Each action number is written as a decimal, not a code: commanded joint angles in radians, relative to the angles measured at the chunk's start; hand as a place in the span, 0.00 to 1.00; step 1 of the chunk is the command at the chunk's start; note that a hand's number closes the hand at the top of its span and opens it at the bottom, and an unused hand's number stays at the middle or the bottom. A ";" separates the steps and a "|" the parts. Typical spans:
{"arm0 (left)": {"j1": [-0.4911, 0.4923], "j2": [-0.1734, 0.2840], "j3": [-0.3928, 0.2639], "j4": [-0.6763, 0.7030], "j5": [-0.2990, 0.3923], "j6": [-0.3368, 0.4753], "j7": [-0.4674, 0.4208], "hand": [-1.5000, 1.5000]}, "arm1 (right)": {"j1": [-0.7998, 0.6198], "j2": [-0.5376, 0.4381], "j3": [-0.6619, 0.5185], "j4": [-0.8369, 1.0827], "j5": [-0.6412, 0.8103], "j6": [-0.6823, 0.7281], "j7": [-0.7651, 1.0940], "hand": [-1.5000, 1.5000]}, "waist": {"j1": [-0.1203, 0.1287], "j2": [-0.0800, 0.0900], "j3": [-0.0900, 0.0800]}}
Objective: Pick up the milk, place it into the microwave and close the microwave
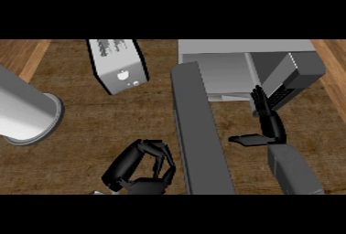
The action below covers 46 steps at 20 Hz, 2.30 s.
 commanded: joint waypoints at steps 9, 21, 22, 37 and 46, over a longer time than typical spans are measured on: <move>-0.147 -0.005 -0.231 0.340 0.078 0.085 -0.096 1.00 | 0.370 -0.065 0.047 -0.548 -0.097 0.153 0.149 0.00 | -0.020 0.000 -0.001; -0.481 -0.005 -0.581 0.503 0.385 0.535 -0.037 1.00 | 0.499 -0.117 0.029 -0.884 -0.261 0.304 0.305 0.00 | -0.065 0.017 -0.002; -0.439 -0.005 -0.599 0.483 0.400 0.584 -0.036 1.00 | 0.510 -0.125 0.027 -0.957 -0.287 0.302 0.381 0.00 | -0.077 0.012 -0.004; -0.691 -0.005 -0.567 0.560 0.662 0.837 -0.163 1.00 | 0.471 -0.212 0.072 -1.098 -0.432 0.501 0.475 0.00 | -0.185 0.039 -0.005; -0.830 -0.005 -0.487 0.677 0.797 0.896 -0.142 1.00 | 0.439 -0.224 0.088 -1.154 -0.507 0.526 0.538 0.00 | -0.245 0.060 -0.003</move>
